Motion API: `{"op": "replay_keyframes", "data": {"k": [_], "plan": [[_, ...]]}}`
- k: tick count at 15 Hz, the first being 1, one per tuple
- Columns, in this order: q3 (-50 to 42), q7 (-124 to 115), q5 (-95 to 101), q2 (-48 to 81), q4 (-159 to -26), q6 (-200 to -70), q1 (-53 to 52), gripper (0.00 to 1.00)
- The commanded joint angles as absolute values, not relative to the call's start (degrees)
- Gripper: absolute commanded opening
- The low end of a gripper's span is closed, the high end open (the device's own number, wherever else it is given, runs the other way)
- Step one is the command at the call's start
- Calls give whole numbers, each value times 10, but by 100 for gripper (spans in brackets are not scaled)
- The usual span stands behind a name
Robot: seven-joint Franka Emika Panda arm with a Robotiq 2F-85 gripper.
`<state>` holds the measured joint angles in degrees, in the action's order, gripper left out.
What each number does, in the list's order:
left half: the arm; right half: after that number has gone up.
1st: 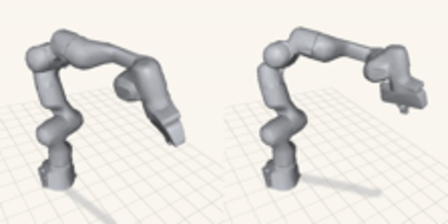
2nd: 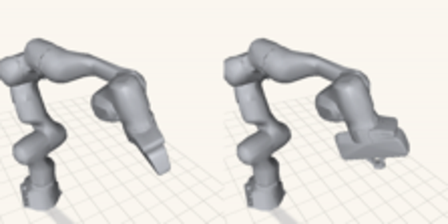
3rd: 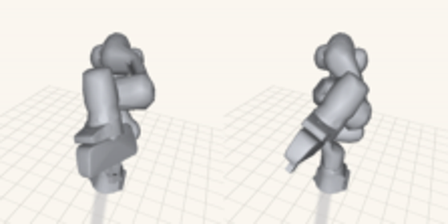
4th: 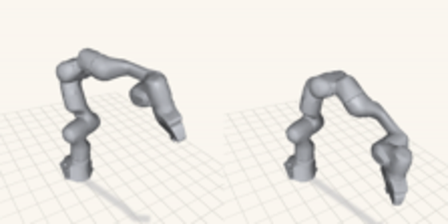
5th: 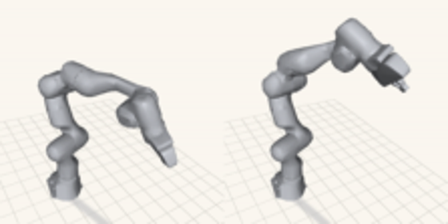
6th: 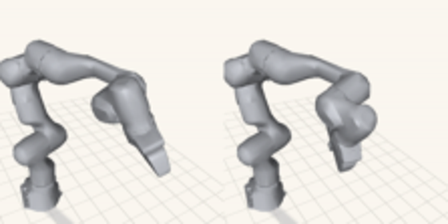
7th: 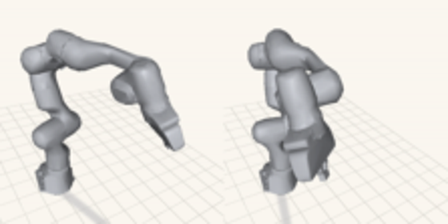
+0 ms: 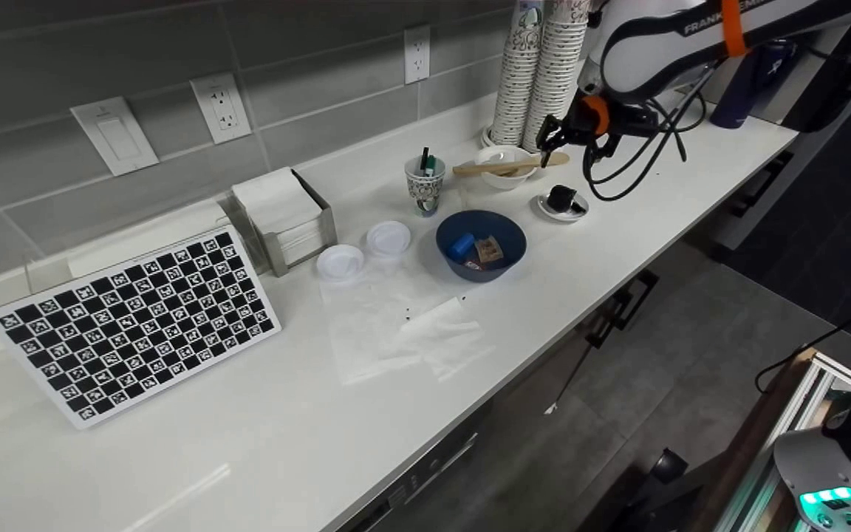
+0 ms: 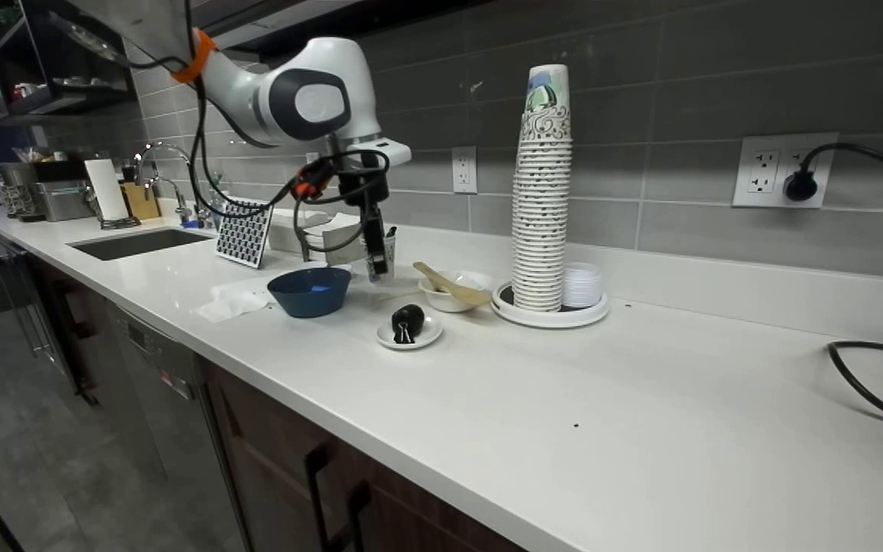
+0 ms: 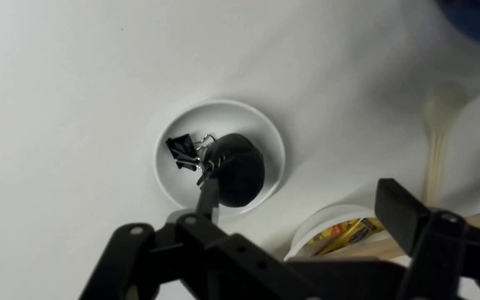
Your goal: Take the black thing out of the blue bowl and put it on the side plate
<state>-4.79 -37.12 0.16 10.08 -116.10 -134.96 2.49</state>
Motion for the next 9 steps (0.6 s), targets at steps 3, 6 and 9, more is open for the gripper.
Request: {"op": "replay_keyframes", "data": {"k": [3, 6, 9], "plan": [[-29, -223, 0, -99, -1361, -1382, 15, 100], [-20, -170, -37, -198, -1456, -1451, 10, 100], [-10, -176, -46, -179, -1439, -1456, 20, 100]]}}
